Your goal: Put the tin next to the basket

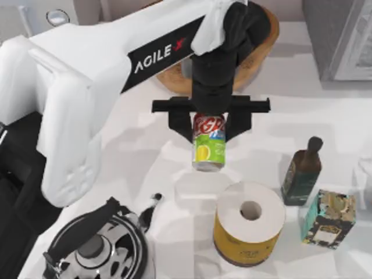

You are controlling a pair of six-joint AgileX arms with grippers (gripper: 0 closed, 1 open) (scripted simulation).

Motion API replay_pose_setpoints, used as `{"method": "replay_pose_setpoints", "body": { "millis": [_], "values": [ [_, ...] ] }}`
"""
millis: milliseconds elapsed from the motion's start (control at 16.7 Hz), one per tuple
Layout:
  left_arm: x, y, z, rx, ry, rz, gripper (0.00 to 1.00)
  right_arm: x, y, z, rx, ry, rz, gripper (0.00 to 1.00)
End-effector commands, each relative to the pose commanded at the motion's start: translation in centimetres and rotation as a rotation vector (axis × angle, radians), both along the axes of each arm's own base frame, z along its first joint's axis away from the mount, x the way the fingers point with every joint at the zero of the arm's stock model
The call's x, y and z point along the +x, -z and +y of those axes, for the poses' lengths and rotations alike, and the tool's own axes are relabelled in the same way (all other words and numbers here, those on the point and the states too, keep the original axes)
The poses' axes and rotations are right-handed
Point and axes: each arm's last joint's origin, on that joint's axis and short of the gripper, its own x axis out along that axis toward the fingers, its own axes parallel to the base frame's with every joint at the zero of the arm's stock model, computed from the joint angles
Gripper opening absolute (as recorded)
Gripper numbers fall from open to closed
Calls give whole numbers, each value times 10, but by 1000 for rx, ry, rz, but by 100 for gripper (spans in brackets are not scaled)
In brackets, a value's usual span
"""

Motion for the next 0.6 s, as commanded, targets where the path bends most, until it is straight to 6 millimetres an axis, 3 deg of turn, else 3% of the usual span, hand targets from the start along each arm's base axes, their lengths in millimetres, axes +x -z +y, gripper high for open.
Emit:
{"method": "replay_pose_setpoints", "body": {
  "millis": [600],
  "values": [
    [-1, 0, 1, 6, -10, -1, 0, 0, 0, 0, 0, 0, 0, 100]
  ]
}}
